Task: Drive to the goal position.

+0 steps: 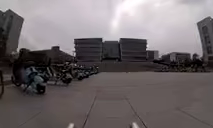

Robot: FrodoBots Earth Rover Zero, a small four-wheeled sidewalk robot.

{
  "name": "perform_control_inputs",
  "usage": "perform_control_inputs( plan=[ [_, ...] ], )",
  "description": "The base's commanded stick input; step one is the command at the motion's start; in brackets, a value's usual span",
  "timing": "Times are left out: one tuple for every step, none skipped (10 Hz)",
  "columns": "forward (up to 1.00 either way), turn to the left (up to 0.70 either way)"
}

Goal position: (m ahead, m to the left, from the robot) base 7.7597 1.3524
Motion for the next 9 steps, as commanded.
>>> perform_control_inputs(
  plan=[
    [0.70, 0.00],
    [0.70, 0.00],
    [0.70, 0.00],
    [0.70, 0.00],
    [0.70, 0.00],
    [0.70, 0.00],
    [0.70, 0.00],
    [0.70, 0.00],
    [0.70, 0.00]
  ],
)
